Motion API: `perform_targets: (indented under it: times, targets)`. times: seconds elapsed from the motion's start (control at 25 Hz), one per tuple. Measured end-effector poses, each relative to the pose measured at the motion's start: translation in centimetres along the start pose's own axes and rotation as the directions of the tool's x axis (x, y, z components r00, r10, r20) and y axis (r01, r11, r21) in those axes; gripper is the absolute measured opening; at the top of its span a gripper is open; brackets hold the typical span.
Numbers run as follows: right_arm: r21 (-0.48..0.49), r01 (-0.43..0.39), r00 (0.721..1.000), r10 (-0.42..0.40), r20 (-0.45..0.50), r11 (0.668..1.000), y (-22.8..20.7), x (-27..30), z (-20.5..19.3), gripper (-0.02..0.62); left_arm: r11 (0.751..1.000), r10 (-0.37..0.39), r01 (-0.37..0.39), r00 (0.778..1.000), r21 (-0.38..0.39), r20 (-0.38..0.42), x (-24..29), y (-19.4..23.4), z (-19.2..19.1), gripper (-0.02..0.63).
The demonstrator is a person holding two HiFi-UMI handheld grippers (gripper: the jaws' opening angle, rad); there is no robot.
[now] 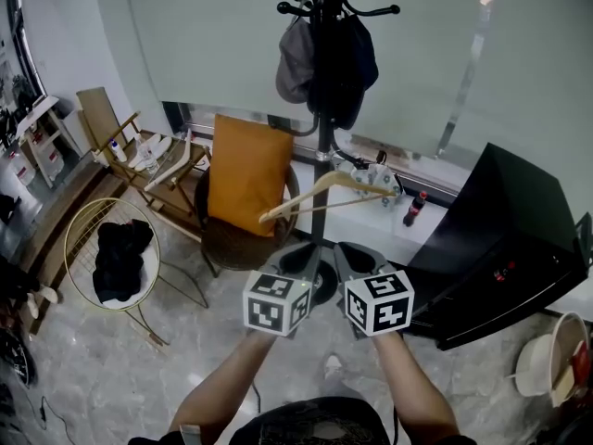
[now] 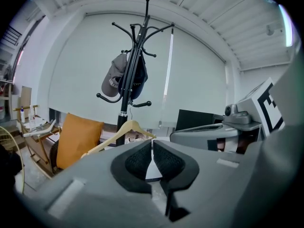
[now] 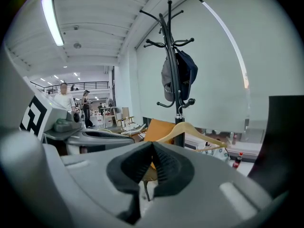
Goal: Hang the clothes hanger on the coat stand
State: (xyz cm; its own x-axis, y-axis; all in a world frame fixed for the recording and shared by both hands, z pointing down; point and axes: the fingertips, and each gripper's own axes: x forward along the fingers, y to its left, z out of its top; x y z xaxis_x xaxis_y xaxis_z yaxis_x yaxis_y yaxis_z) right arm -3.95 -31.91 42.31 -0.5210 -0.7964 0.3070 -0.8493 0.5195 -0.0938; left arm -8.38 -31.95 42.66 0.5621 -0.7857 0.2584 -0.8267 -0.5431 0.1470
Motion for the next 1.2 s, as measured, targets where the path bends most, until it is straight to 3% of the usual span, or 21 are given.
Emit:
perform_targets:
  times: [1.2]
  targets:
    - [-0.078, 0.015, 0.998, -0.011, 0.060, 0.997, 4.1, -5.8, 0.8, 0.000, 1.000, -0.018, 0.017, 0.998, 0.016, 0.058, -5.1, -4.3, 1.1, 0.005]
